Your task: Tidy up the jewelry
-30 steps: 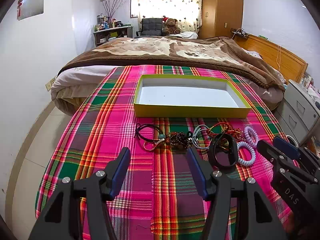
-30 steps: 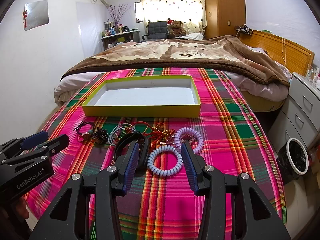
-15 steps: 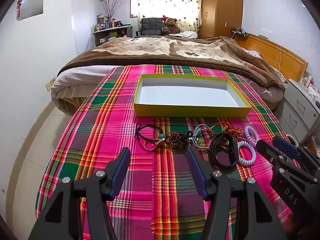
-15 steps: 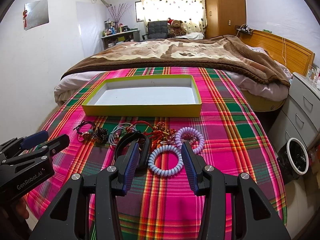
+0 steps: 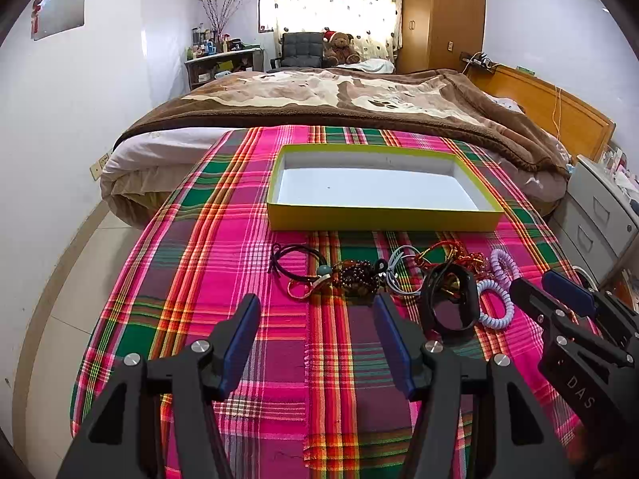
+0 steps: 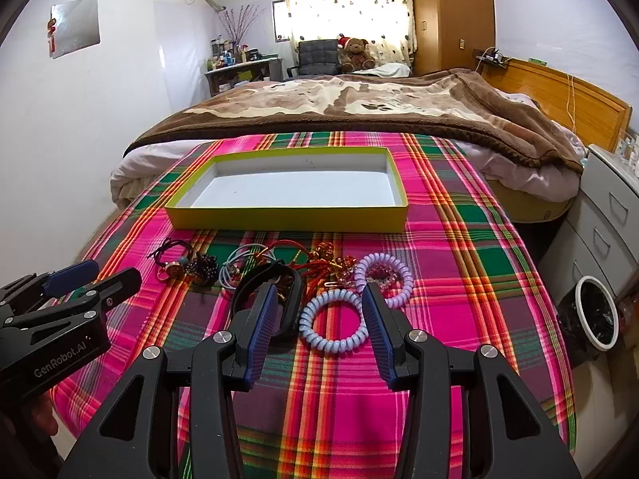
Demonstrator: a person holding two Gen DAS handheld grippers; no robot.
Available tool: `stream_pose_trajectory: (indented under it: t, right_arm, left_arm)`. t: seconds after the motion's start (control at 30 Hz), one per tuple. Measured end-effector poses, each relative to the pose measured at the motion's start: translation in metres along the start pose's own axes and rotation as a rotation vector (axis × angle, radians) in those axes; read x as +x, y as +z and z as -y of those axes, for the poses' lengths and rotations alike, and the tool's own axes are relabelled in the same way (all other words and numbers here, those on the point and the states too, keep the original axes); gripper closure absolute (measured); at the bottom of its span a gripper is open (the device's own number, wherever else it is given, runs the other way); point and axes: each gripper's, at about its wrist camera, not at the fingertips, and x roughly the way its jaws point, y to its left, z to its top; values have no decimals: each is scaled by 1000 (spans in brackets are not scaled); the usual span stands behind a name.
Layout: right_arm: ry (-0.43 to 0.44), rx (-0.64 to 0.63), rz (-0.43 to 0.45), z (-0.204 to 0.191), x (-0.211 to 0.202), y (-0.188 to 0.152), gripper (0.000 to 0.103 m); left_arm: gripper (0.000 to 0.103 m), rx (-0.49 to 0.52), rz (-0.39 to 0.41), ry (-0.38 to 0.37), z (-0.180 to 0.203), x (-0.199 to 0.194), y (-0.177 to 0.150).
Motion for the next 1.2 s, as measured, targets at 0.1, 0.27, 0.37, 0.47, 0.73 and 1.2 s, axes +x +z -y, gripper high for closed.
stream_pose_trajectory:
  t: [0.1,0.27,0.37,0.47,0.73,1.2]
  right_arm:
    - [5,4,1,1,2,0,58]
    - [7,10,-12,6,8,0,58]
    - [14,15,-20,9,12,0,58]
    - [9,14,-41,13,18,-2,58]
    - [76,10,-86,8,36,-2,58]
    - [95,-70,-137,-15,66,6,58]
  left_arm:
    - [42,-1,-7,-4,-1,4,1]
    - [42,-18,-18,-21,-9,11,3]
    - [42,-30,-36,-52,-14,17,2]
    - [42,-36,-48,-71,-20,22,2]
    - [42,-74,-70,-109,-37,32,-1]
    - [42,-116,-114,-185,-47,39,-3]
